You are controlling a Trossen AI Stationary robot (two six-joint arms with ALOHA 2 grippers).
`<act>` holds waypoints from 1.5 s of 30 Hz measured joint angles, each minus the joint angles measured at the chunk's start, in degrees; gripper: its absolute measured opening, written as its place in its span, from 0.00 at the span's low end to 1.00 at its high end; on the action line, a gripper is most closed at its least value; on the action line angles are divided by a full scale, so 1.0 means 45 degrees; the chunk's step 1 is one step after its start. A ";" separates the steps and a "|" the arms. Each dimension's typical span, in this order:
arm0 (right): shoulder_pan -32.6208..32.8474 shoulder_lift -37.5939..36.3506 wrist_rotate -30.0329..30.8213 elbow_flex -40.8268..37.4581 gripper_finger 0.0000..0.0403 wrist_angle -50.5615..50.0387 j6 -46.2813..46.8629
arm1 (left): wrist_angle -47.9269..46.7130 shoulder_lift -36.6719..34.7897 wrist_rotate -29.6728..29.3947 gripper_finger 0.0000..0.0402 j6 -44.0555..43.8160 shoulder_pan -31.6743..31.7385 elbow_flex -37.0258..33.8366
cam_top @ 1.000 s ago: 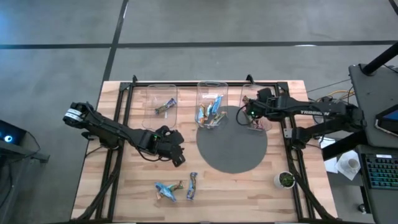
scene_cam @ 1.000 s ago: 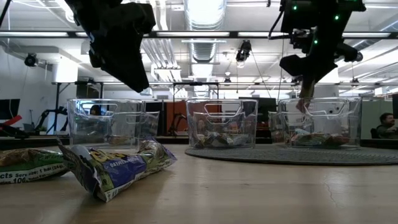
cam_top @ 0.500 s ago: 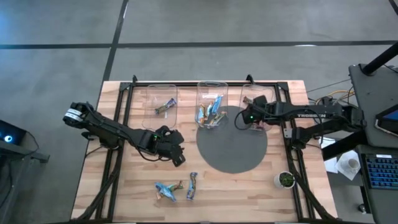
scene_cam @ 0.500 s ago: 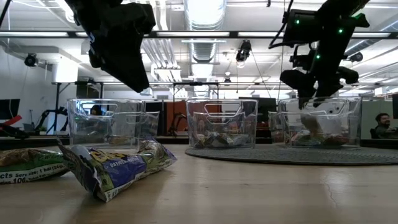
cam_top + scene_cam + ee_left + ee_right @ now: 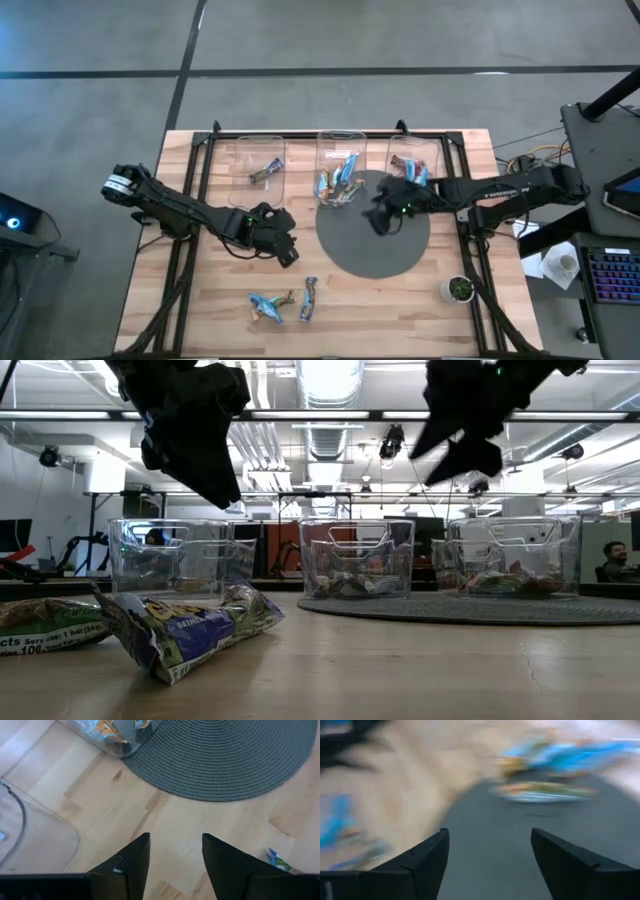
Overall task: Pick and place Granola Bars by type
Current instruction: Put the blue granola bar into the left transparent bin
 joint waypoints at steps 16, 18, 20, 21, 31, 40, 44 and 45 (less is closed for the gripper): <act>0.0996 0.2759 -0.1903 0.0341 0.59 0.1293 0.2114 | -0.0116 0.0014 0.3363 0.41 -0.1704 -0.1601 -0.0962; 0.1178 0.3048 -0.1927 0.0602 0.59 0.1309 0.2003 | -0.0115 0.0015 0.2942 0.41 -0.1481 -0.2348 -0.0997; 0.1278 0.3344 -0.1915 0.0920 0.60 0.1331 0.1743 | -0.0140 0.0015 0.2894 0.41 -0.0842 -0.3121 -0.1027; 0.1316 0.3522 -0.1906 0.1077 0.60 0.1318 0.1587 | -0.0123 0.0033 0.2901 0.41 -0.0560 -0.3521 -0.1045; 0.1319 0.5138 -0.1900 0.2718 0.58 0.1163 0.0839 | -0.0017 0.0663 0.3204 0.41 0.0346 -0.5821 -0.1693; 0.1314 0.5801 -0.1928 0.3574 0.58 0.0299 0.0834 | 0.0013 0.0845 0.3630 0.41 0.1738 -0.5795 -0.1836; 0.1314 0.5801 -0.1890 0.3659 0.58 -0.0001 0.0835 | -0.0022 0.0822 0.3742 0.41 0.1167 -0.5790 -0.1604; 0.1314 0.5801 -0.1885 0.3672 0.58 -0.0079 0.0844 | 0.0005 0.0807 0.3734 0.41 0.1074 -0.5790 -0.1512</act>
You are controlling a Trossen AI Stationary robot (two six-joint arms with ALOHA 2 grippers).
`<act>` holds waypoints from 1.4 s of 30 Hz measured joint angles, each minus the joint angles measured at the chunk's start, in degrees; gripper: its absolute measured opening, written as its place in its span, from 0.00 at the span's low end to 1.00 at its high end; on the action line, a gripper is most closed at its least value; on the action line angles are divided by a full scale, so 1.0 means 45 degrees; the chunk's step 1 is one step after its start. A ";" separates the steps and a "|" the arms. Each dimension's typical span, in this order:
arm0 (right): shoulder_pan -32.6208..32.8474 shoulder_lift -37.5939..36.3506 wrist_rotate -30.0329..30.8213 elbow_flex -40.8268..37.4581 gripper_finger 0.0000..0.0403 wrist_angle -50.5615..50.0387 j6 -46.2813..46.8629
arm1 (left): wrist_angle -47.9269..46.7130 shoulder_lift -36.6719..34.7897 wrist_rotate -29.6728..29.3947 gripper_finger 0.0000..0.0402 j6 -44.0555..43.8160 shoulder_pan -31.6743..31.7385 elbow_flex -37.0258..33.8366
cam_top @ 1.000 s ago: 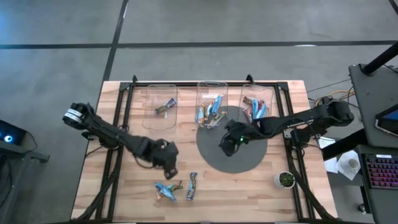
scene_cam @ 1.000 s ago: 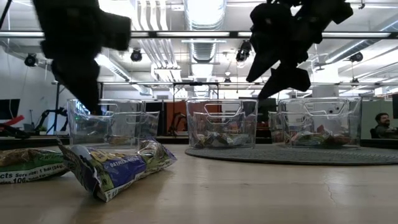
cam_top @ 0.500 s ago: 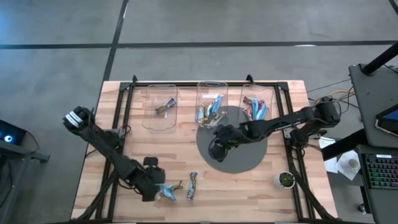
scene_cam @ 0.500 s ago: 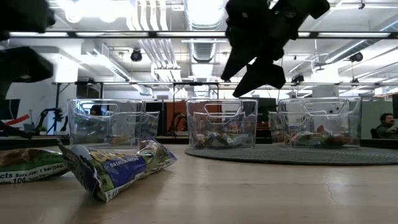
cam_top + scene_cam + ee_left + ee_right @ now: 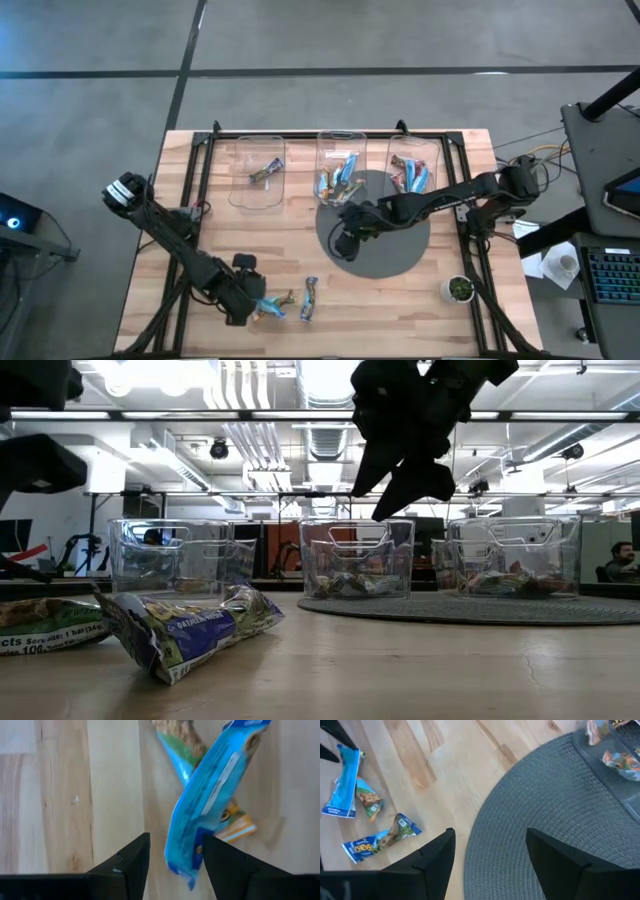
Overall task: Pick and place Granola Bars by type
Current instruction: Put the blue granola bar into the left transparent bin
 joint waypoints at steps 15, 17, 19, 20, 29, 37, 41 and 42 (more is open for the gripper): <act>0.0000 0.0000 0.0083 -0.0101 0.57 0.0017 0.0043 | 0.0338 -0.0003 0.0553 0.41 0.0069 -0.0015 -0.0068; 0.0000 0.0000 0.0083 -0.0112 0.57 0.0020 0.0043 | 0.0485 -0.0010 0.0819 0.41 0.0117 -0.0019 -0.0223; 0.0000 0.0000 0.0087 -0.0112 0.57 0.0022 0.0043 | 0.0674 -0.0010 0.0828 0.41 0.0214 -0.0019 -0.0402; 0.0000 0.0000 0.0092 -0.0112 0.57 0.0026 0.0040 | 0.0697 -0.0010 0.0817 0.41 0.0214 -0.0019 -0.0479; 0.0000 0.0000 0.0110 -0.0178 0.57 0.0022 0.0039 | 0.1904 0.0141 0.0104 0.41 0.0603 0.0102 -0.0694; 0.0000 0.0000 0.0131 -0.0238 0.57 0.0003 0.0039 | 0.2205 0.0694 -0.0037 0.40 0.0453 0.0118 -0.0756; 0.0000 0.0000 0.0131 -0.0248 0.57 -0.0006 0.0039 | 0.2119 0.0694 -0.0192 0.35 -0.0046 0.0215 -0.0759; 0.0000 0.0000 0.0131 -0.0248 0.57 -0.0007 0.0039 | 0.2106 0.0694 -0.0202 0.33 -0.0189 0.0228 -0.0761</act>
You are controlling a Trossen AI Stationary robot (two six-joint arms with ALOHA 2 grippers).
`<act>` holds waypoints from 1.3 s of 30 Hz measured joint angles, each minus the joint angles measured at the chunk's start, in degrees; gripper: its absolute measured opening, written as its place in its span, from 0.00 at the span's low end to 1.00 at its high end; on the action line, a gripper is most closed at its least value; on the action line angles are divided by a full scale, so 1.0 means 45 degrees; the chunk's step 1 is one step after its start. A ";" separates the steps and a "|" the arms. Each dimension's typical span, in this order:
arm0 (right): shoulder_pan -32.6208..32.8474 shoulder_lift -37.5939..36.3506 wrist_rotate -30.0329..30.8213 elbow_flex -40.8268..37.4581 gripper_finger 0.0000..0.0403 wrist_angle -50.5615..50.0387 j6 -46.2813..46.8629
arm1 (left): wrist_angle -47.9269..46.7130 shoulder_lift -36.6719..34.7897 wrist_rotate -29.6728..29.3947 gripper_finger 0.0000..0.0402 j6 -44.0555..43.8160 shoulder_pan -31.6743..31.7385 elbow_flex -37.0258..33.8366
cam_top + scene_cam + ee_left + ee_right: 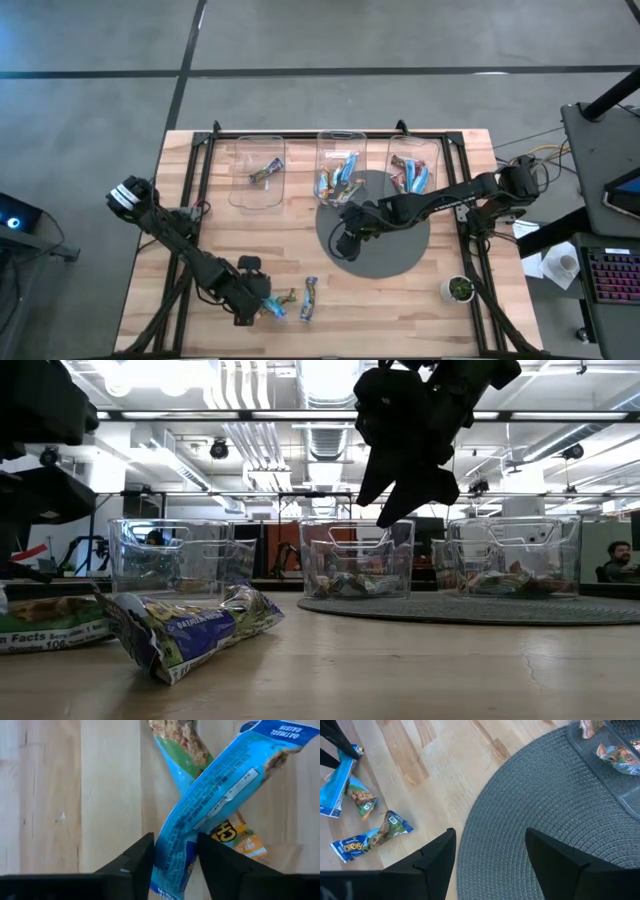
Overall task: Pick and place Granola Bars by type
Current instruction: Put the blue granola bar into the left transparent bin
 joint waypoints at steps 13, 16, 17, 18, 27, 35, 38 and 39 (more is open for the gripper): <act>-0.0034 -0.0005 0.0415 -0.0005 0.57 -0.0015 -0.0044 | -0.0325 -0.1011 -0.0679 0.07 -0.2897 0.0091 -0.0010; -0.0114 -0.0005 0.0636 -0.0010 0.57 -0.0011 -0.0034 | -0.0849 -0.1823 -0.2124 0.07 -0.4112 0.0104 -0.0010; -0.0155 -0.0005 0.0636 -0.0010 0.57 -0.0005 -0.0034 | -0.1081 -0.2180 -0.2855 0.07 -0.4622 0.0134 -0.0010; -0.0199 -0.0005 0.0653 -0.0010 0.57 -0.0003 -0.0034 | -0.1384 -0.2568 -0.3678 0.07 -0.5280 0.0188 -0.0010; -0.0492 -0.0019 0.0803 0.0079 0.57 0.0044 -0.0222 | -0.6953 -0.6874 -1.0277 0.06 -1.3601 0.2112 -0.0036; -0.0595 -0.0024 0.1005 0.0306 0.57 0.0070 -0.0862 | -0.7311 -0.9503 -0.7897 0.06 -1.2600 0.6807 -0.1554; -0.0656 -0.0024 0.1005 0.0350 0.57 0.0069 -0.0952 | -0.6272 -0.9875 -0.6413 0.06 -1.1178 0.8889 -0.2336; -0.0660 -0.0024 0.1005 0.0364 0.57 0.0073 -0.0952 | -0.5590 -0.9936 -0.5857 0.06 -1.0290 0.9527 -0.2596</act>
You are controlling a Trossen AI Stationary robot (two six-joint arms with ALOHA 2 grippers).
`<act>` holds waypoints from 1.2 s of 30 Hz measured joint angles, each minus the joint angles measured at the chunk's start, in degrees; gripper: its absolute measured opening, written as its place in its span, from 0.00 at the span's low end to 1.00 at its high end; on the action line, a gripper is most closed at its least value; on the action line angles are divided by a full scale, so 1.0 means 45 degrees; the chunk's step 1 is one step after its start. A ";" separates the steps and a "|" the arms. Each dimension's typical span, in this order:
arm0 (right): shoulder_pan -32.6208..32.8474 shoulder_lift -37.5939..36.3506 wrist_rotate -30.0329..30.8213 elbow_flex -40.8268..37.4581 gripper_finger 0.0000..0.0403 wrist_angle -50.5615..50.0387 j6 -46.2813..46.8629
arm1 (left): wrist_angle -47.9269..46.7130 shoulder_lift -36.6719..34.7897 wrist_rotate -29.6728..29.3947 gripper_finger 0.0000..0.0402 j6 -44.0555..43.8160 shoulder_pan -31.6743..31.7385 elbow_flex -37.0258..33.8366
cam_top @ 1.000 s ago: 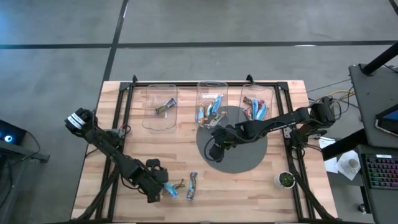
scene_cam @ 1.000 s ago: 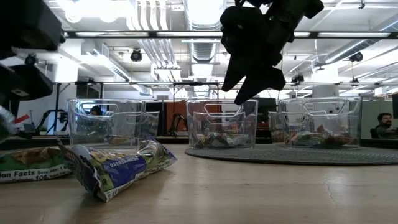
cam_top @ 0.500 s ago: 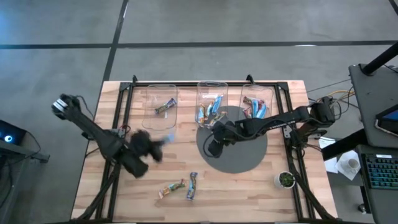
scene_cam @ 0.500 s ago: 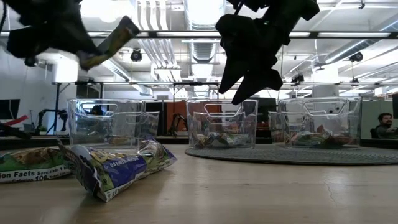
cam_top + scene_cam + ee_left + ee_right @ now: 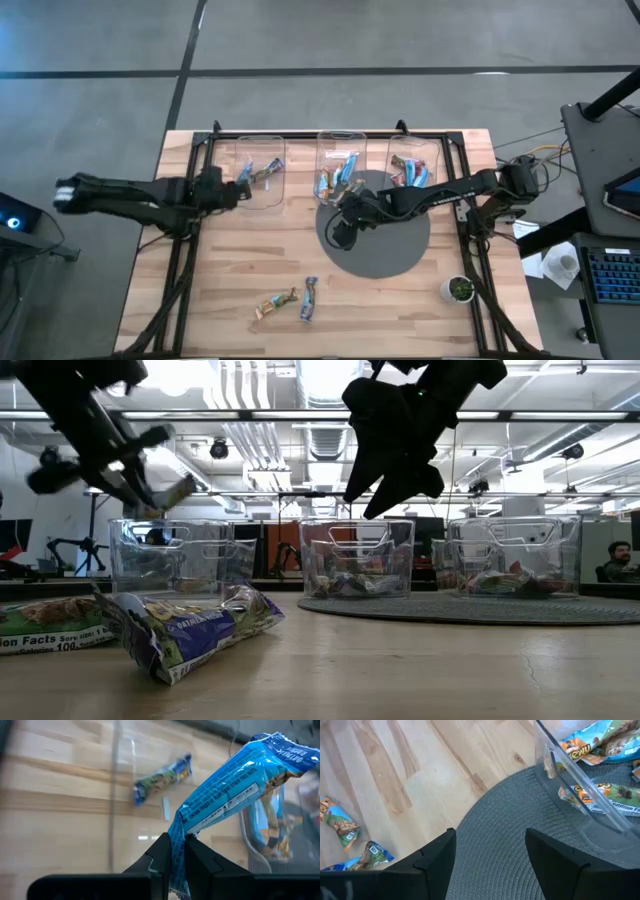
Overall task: Pick and place Granola Bars by type
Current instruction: Put the blue granola bar into the left transparent bin
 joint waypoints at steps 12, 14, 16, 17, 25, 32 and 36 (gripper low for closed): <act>-0.0010 0.0000 -0.0013 0.0034 0.57 -0.0206 -0.0087 | 0.4825 0.0842 0.1305 0.07 0.4381 0.3087 -0.0984; -0.0010 -0.0020 -0.0015 0.0025 0.57 -0.0386 -0.0078 | 0.4846 0.1023 0.1345 0.08 0.4480 0.3091 -0.0984; -0.0010 -0.0034 -0.0015 0.0025 0.57 -0.0450 -0.0078 | 0.5034 0.1156 0.1387 0.11 0.4442 0.3091 -0.0984; -0.0010 -0.0039 -0.0015 0.0025 0.57 -0.0460 -0.0078 | 0.5206 0.1212 0.1446 0.13 0.4445 0.3091 -0.0984; -0.0010 -0.0044 -0.0022 0.0020 0.57 -0.0466 -0.0092 | 0.5697 0.1444 0.1520 0.33 0.4701 0.3090 -0.0979; 0.0029 -0.0049 -0.0165 0.0020 0.57 -0.0471 -0.0798 | 0.5695 0.0845 0.3512 0.37 0.6132 0.2432 -0.0263; 0.0053 -0.0054 -0.0536 0.0064 0.57 -0.0462 -0.2121 | 0.5714 0.0600 0.3834 0.37 0.7137 0.0832 0.0941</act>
